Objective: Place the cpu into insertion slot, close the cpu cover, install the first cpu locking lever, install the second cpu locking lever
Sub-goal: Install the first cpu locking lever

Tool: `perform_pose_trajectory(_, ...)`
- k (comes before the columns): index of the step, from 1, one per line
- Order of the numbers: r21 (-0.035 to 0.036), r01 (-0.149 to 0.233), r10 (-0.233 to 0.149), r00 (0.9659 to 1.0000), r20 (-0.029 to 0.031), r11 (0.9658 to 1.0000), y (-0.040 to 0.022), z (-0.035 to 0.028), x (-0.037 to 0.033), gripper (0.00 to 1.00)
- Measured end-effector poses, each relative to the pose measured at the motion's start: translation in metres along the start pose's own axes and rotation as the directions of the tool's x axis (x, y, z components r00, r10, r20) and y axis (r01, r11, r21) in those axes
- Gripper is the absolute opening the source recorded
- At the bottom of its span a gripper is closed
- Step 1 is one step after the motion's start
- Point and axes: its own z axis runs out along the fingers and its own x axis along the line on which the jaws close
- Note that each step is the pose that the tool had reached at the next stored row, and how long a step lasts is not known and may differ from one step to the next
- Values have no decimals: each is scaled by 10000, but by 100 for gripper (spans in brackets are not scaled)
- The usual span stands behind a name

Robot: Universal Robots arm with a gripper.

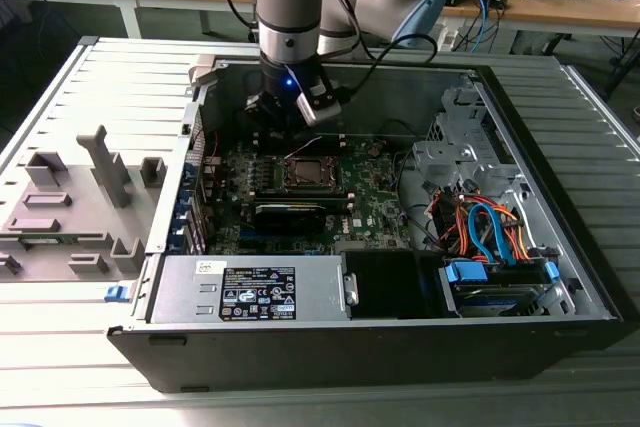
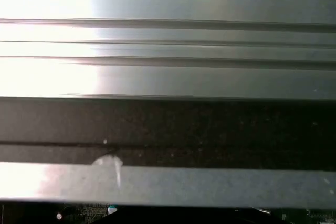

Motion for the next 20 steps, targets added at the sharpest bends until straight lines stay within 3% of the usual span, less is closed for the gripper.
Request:
perform_pose_trajectory(3,42,47,-47,10000,-5,10000,-2,16,-34,11)
perform_pose_trajectory(11,47,863,-863,9963,-59,9963,-5,58,-92,11)
perform_pose_trajectory(15,44,918,-918,9957,-80,9958,-8,68,-184,11)
perform_pose_trajectory(20,42,918,-918,9957,-96,9958,-10,84,-250,11)
